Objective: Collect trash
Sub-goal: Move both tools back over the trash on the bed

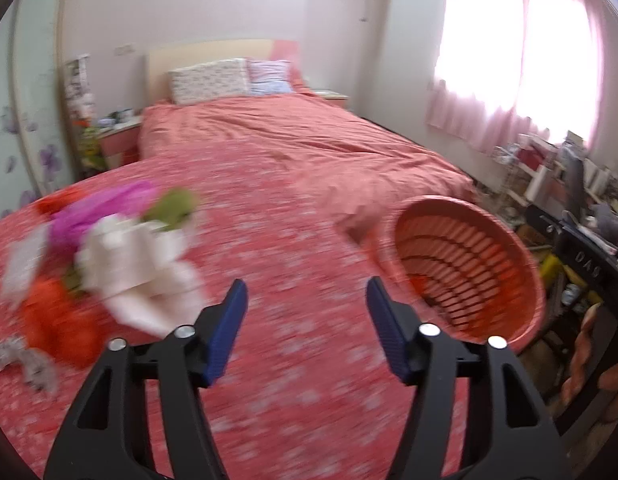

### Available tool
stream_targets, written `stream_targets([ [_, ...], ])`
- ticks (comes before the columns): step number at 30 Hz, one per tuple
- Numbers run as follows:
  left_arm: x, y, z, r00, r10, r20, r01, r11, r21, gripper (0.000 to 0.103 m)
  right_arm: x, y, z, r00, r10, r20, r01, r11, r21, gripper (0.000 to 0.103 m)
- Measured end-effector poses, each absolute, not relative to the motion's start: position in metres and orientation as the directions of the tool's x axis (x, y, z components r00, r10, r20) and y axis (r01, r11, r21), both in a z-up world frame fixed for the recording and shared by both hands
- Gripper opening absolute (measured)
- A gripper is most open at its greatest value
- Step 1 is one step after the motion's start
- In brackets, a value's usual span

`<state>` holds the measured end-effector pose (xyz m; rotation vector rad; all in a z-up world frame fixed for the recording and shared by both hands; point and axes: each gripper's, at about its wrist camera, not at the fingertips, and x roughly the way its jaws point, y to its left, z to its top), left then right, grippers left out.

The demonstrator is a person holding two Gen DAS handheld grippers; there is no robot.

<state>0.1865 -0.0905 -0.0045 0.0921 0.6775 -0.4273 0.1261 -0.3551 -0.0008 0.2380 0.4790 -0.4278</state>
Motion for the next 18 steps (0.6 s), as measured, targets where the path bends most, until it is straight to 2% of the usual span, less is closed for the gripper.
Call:
stream_targets([
  [13,0.196,0.080,-0.007,0.775,-0.060,-0.630,0.085,0.996,0.010,0.067,0.150,-0.241,0.004,0.837,-0.157,-0.525,0.247,0.963,0.105,0.068],
  [18,0.213,0.122,-0.024,0.736,-0.036,-0.676,0.010,0.999,-0.042,0.066,0.154,-0.209,0.001,0.832,-0.116,-0.543,0.196,0.976,0.092,0.068],
])
